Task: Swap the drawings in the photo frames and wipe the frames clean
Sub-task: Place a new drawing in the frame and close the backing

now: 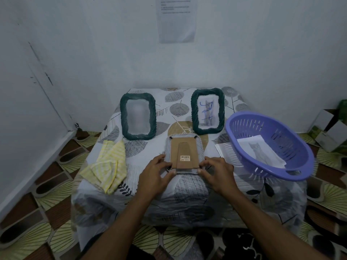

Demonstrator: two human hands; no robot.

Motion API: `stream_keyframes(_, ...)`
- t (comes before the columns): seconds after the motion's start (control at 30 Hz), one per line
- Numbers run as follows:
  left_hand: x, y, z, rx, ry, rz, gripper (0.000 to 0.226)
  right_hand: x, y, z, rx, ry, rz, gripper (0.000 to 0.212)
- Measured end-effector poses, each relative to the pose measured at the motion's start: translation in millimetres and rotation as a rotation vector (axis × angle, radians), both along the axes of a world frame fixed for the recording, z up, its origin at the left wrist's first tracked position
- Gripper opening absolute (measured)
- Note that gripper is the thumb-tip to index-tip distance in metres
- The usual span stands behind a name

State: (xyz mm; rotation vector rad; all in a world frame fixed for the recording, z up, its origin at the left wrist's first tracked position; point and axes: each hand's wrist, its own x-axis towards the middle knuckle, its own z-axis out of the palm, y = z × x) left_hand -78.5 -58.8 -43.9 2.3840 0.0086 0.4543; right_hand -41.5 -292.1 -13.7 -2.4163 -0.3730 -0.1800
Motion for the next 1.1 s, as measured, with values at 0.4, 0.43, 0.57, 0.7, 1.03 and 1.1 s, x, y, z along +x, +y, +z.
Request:
stream_keyframes(0.4,0,0,1,0.024,0.009,-0.004,0.049,3,0,-2,-0.080,-0.084,0.072,0.013)
stream_keyframes(0.43,0,0,1,0.025,0.009,-0.004,0.049,4,-1,-2,-0.094,-0.091,0.078,0.013)
stream_keyframes(0.57,0,0,1,0.023,0.004,-0.006,0.049,5,-2,-4,-0.107,-0.108,0.112,0.010)
stream_keyframes(0.7,-1,0,0,0.007,0.007,-0.001,0.049,4,-1,-4,-0.078,-0.091,0.104,0.010)
stream_keyframes(1.03,-5,-2,3,-0.006,-0.027,0.006,0.046,8,7,0,0.065,0.003,-0.090,0.014)
stream_keyframes(1.1,-6,-2,4,-0.007,-0.030,0.005,0.046,9,10,0,0.044,0.003,-0.102,0.018)
